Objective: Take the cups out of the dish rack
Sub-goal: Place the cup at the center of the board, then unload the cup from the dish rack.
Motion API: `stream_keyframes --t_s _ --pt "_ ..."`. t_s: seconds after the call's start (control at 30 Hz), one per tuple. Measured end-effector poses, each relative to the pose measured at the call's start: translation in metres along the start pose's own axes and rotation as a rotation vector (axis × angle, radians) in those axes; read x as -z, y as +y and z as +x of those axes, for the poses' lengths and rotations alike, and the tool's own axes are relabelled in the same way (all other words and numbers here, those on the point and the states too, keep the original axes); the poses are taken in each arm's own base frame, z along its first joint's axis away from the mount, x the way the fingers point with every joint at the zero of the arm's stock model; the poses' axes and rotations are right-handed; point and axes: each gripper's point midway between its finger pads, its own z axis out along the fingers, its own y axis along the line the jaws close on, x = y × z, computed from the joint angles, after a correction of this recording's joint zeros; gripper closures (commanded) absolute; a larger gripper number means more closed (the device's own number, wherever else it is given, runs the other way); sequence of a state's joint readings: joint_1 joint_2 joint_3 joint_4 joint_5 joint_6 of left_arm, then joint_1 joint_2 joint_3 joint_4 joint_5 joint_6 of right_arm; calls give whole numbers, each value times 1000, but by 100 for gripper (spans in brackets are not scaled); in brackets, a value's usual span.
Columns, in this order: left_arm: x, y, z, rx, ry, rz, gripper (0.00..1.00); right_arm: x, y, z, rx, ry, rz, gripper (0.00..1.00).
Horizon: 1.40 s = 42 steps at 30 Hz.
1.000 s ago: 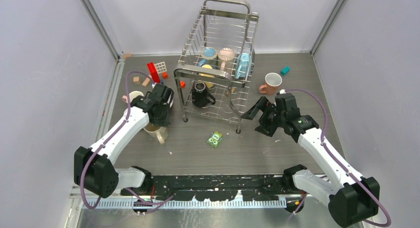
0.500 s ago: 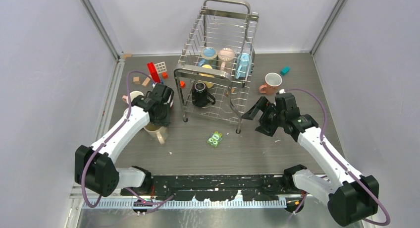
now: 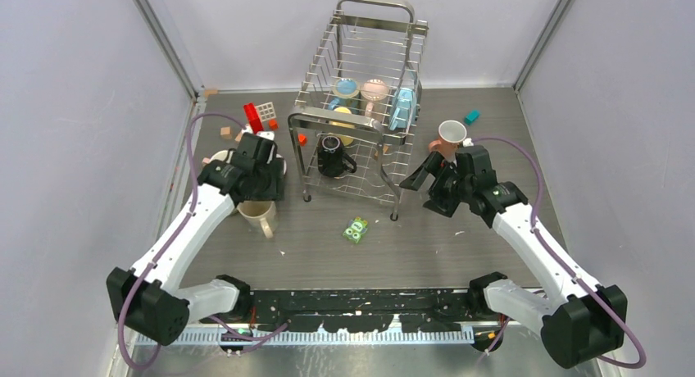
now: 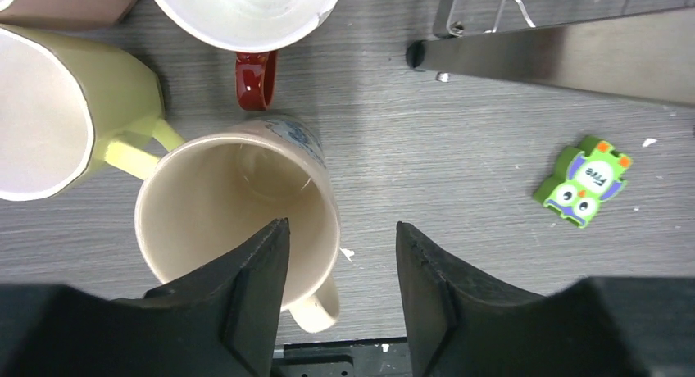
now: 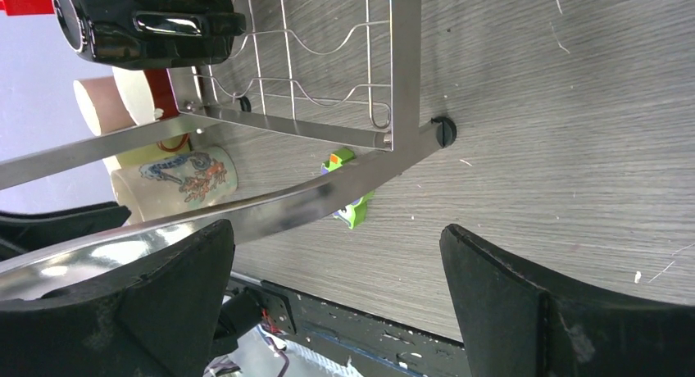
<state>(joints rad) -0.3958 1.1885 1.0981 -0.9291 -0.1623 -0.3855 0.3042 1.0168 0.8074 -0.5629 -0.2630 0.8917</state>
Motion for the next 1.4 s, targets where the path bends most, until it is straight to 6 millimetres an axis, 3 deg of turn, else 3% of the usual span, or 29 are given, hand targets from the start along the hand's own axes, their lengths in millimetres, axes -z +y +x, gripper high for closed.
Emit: stream_keyframes --t_s 0.13,0.2,0.3,0.47,0.7,1.1,1.27,1.4 --pt "19 -3 -10 20 -58 37 38 -2 4 -6 4 -11 7 0" --pt "28 -6 -13 39 -85 62 26 -2 6 -10 9 -19 7 0" --pt "41 -11 -15 67 -116 105 21 -4 14 -19 27 -39 -8 0" --pt "65 -20 -16 112 -171 199 1 -13 25 -38 64 -77 -43 0" --pt "96 -37 -12 159 -233 354 0 -40 23 -62 119 -92 -67 3" --pt "105 -61 -1 202 -230 525 0 -99 51 -94 330 -90 -211 18" --pt "103 -67 3 219 -236 571 0 -122 57 -92 388 -60 -233 23" --pt "102 -70 2 234 -238 588 0 -140 69 -76 449 -22 -256 26"
